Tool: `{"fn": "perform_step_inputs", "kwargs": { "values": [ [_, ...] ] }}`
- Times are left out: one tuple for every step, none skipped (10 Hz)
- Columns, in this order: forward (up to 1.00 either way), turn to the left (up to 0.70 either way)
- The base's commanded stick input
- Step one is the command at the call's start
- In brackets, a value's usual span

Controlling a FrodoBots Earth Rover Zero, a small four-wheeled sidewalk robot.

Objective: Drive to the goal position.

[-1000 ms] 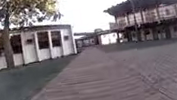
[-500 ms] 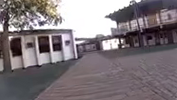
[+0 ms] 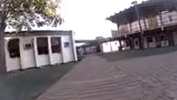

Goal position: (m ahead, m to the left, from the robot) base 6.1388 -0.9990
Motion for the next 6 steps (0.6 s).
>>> {"fn": "perform_step_inputs", "kwargs": {
  "values": [
    [0.70,0.00],
    [0.70,0.00],
    [0.70,0.00],
    [0.70,0.00],
    [0.70,0.00],
    [0.70,0.00]
  ]
}}
